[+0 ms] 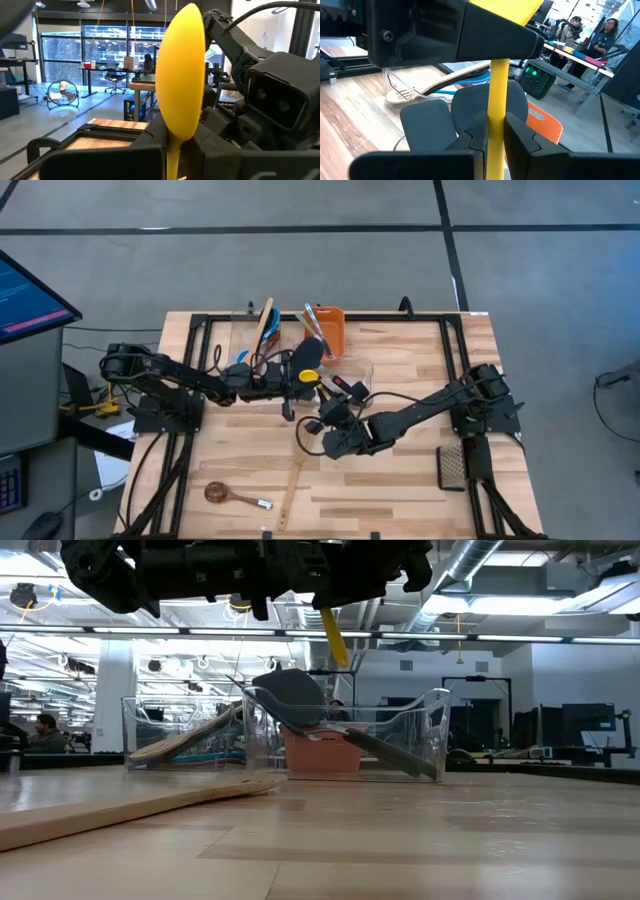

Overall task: Pick & Place Kitchen Items
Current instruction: Put the yellow serving spoon into the top transparent bin

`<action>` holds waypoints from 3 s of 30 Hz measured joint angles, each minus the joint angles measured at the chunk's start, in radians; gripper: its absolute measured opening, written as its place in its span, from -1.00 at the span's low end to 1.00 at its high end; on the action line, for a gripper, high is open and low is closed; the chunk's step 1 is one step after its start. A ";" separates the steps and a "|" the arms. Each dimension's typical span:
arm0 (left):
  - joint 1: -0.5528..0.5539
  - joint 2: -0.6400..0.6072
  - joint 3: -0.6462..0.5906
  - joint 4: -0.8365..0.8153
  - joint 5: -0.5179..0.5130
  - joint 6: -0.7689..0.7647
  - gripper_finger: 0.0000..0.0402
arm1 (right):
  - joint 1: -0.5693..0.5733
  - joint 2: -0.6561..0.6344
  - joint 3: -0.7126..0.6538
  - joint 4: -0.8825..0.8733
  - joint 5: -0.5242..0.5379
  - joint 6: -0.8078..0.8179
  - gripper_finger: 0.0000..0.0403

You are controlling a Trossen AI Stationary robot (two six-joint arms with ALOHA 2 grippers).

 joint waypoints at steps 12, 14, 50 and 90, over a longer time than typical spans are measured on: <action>0.017 0.000 0.000 -0.003 0.030 0.027 -0.98 | 0.000 0.000 0.000 0.000 -0.002 0.001 -0.81; 0.025 0.000 0.000 -0.003 0.035 0.028 -0.98 | -0.002 0.000 0.000 0.000 -0.003 0.001 -0.70; 0.379 -0.647 0.000 -0.892 0.062 0.027 -0.98 | 0.260 -0.252 0.000 -0.504 -0.003 0.417 -0.04; 0.809 -0.175 0.000 -0.934 0.347 -0.321 -0.97 | 0.272 -0.196 -0.001 -1.003 -0.209 1.015 -1.00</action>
